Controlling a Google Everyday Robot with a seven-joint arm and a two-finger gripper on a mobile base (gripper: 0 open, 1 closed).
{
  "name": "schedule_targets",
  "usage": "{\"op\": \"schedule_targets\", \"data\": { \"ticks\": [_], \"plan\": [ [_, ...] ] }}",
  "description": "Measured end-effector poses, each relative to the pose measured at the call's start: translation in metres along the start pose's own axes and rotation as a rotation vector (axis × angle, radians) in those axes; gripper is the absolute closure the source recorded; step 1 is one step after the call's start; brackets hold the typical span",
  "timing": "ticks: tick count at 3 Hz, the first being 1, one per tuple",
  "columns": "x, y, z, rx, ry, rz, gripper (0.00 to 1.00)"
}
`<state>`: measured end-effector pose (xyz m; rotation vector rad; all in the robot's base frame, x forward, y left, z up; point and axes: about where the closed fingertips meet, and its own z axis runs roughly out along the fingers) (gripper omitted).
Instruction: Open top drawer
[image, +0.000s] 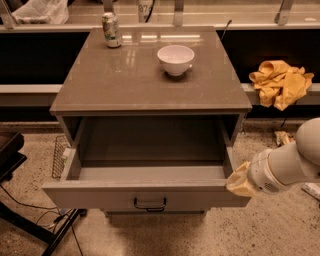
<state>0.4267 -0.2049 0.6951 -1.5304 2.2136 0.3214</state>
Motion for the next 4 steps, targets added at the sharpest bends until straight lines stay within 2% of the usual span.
{"op": "schedule_targets", "data": {
  "ticks": [1,2,3,4],
  "plan": [
    [0.000,0.001,-0.003,-0.002,0.002,-0.009,1.00],
    [-0.001,0.021,-0.047,-0.025,0.030,-0.136,1.00],
    [0.000,0.035,-0.052,-0.070,0.039,-0.190,1.00],
    [-0.003,0.032,-0.049,-0.060,0.042,-0.196,1.00]
  ]
}}
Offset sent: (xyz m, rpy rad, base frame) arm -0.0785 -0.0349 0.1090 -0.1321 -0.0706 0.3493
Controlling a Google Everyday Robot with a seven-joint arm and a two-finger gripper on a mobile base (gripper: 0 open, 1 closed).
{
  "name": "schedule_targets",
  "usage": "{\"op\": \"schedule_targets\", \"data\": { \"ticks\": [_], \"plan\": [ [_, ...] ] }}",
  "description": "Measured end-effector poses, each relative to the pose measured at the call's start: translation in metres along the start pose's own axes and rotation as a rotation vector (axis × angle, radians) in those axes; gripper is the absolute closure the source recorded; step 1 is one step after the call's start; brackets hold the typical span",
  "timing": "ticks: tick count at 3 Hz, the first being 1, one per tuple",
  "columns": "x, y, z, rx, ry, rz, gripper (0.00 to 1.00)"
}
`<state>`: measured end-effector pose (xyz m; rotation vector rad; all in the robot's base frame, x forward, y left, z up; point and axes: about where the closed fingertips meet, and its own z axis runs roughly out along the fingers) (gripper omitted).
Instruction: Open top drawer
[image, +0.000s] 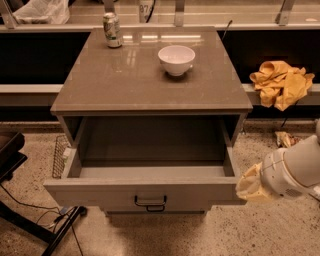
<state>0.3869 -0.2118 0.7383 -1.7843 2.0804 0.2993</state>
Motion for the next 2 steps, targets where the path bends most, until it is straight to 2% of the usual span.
{"op": "schedule_targets", "data": {
  "ticks": [1,2],
  "plan": [
    [-0.009,-0.026,0.010,0.040,0.006,-0.019,1.00],
    [-0.020,-0.063,0.013,0.091,0.003,-0.046,1.00]
  ]
}}
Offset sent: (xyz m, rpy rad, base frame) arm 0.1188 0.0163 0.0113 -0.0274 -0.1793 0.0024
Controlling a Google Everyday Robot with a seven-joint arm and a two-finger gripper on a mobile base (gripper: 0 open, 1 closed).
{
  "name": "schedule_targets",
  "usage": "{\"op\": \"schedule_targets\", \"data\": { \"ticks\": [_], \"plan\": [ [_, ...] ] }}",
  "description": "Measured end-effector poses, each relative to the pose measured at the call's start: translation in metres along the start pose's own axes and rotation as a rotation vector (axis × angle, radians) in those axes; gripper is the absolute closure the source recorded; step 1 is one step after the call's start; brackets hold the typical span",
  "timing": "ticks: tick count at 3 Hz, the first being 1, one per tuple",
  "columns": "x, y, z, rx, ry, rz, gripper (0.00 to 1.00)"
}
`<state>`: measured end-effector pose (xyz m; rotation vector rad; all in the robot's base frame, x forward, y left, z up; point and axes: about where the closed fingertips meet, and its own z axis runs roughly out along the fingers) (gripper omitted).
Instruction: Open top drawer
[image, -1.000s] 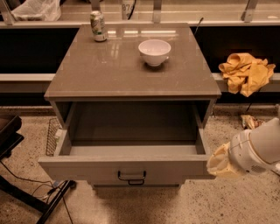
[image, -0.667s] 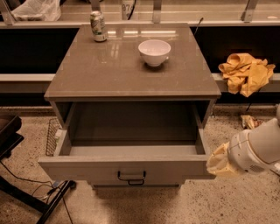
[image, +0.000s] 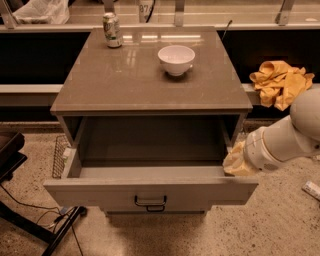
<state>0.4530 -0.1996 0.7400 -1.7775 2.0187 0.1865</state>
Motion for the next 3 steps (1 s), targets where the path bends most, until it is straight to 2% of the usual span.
{"op": "schedule_targets", "data": {
  "ticks": [1,2,3],
  "plan": [
    [-0.011,-0.032,0.012,0.024,-0.019,-0.031,1.00],
    [-0.016,-0.045,0.040,0.007,-0.025,-0.050,1.00],
    [-0.004,-0.062,0.113,-0.033,-0.055,-0.024,1.00]
  ]
}}
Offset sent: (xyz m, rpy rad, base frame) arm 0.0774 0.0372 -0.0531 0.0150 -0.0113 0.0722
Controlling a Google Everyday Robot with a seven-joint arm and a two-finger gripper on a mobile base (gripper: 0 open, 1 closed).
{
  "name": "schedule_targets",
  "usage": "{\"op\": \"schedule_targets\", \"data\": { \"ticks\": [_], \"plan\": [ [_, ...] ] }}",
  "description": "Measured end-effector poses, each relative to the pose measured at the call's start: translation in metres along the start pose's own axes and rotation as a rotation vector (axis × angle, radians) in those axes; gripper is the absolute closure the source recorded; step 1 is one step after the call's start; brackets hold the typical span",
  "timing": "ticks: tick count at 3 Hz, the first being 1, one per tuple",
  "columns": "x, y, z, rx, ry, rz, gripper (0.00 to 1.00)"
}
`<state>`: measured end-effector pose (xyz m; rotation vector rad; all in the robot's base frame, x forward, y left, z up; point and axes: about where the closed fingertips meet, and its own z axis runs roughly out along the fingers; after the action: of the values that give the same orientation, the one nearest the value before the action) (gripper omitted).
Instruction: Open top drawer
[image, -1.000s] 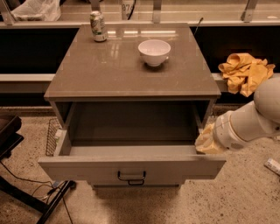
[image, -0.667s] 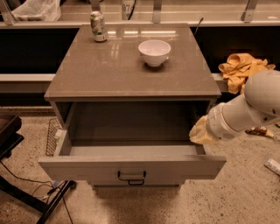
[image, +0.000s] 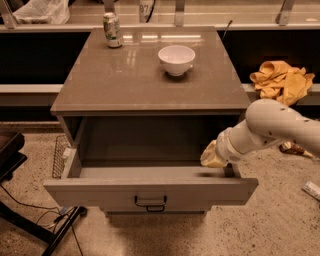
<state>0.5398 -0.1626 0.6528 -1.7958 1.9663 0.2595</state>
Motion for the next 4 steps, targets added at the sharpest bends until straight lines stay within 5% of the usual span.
{"op": "schedule_targets", "data": {
  "ticks": [2,4],
  "plan": [
    [0.004,0.009,0.007,-0.016,-0.002,0.013,1.00],
    [0.007,0.061,0.001,-0.053,0.008,0.076,1.00]
  ]
}}
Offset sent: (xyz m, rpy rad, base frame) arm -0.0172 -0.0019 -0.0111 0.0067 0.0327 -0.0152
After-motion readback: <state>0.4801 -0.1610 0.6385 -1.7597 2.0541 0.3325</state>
